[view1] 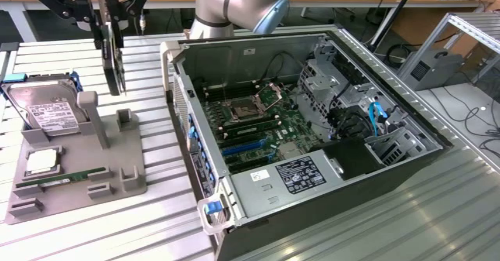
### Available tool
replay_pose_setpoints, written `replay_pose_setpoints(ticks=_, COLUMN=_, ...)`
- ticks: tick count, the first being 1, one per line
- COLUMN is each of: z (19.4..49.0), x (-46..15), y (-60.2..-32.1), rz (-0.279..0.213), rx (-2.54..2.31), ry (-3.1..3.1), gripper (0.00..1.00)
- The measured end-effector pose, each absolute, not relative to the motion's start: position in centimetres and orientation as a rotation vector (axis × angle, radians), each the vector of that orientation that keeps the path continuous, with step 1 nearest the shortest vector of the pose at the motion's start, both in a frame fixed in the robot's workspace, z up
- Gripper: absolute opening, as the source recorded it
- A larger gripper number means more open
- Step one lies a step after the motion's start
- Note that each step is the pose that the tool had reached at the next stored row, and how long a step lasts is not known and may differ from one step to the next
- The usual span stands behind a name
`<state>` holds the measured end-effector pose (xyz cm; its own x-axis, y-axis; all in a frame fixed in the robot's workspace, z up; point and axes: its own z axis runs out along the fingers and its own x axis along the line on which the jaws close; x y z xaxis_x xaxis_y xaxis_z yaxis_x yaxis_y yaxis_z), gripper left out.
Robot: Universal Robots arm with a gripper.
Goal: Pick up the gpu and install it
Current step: 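Pick up the gpu and move the gpu toward the slot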
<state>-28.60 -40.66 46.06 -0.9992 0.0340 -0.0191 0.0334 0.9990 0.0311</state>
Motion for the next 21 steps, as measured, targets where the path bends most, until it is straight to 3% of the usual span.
replay_pose_setpoints(ticks=21, z=46.1, x=-26.3, y=-40.7, rz=0.047, rx=0.053, ry=3.121, gripper=0.27)
